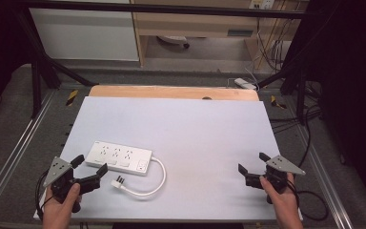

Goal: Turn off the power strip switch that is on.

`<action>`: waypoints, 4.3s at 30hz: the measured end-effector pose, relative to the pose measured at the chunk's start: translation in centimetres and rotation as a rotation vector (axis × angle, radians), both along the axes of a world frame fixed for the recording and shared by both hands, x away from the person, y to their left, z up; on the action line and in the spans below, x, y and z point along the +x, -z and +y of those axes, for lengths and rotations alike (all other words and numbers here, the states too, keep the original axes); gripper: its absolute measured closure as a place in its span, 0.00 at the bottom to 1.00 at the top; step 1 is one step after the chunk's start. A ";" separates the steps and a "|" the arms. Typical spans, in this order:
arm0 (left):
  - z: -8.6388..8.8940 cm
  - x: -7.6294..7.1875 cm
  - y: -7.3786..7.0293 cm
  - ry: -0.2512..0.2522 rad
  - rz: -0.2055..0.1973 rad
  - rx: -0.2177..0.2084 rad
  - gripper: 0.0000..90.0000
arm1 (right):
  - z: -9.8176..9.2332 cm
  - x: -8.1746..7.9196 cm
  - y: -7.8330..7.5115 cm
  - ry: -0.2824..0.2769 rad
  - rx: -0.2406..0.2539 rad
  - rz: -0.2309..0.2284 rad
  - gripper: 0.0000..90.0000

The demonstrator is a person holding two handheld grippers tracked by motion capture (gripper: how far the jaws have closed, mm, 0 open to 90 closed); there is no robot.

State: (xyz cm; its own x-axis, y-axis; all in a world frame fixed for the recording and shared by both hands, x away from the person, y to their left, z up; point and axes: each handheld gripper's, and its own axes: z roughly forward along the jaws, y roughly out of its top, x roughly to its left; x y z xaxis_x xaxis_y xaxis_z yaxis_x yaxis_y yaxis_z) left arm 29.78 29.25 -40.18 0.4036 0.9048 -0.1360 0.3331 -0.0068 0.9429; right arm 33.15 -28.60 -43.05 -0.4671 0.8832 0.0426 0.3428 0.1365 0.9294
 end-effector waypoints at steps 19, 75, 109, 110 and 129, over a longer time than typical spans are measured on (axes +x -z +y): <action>-0.8 -0.3 -0.5 0.014 -0.043 0.042 0.06 | 0.3 -0.5 -0.6 -0.010 0.027 -0.047 0.03; -3.6 0.3 -5.5 0.108 -0.122 0.007 0.17 | 1.4 -0.7 -0.5 -0.055 -0.003 -0.011 0.02; -0.6 0.4 -4.7 0.000 -0.136 0.004 0.84 | 2.0 -0.7 -0.3 -0.095 -0.019 -0.005 0.03; -0.5 0.4 -4.7 -0.001 -0.138 0.006 0.85 | 2.0 -0.7 -0.3 -0.095 -0.019 -0.004 0.03; 0.9 0.9 -4.4 -0.023 -0.127 0.014 1.00 | 2.0 -0.5 0.0 -0.096 -0.018 0.008 0.03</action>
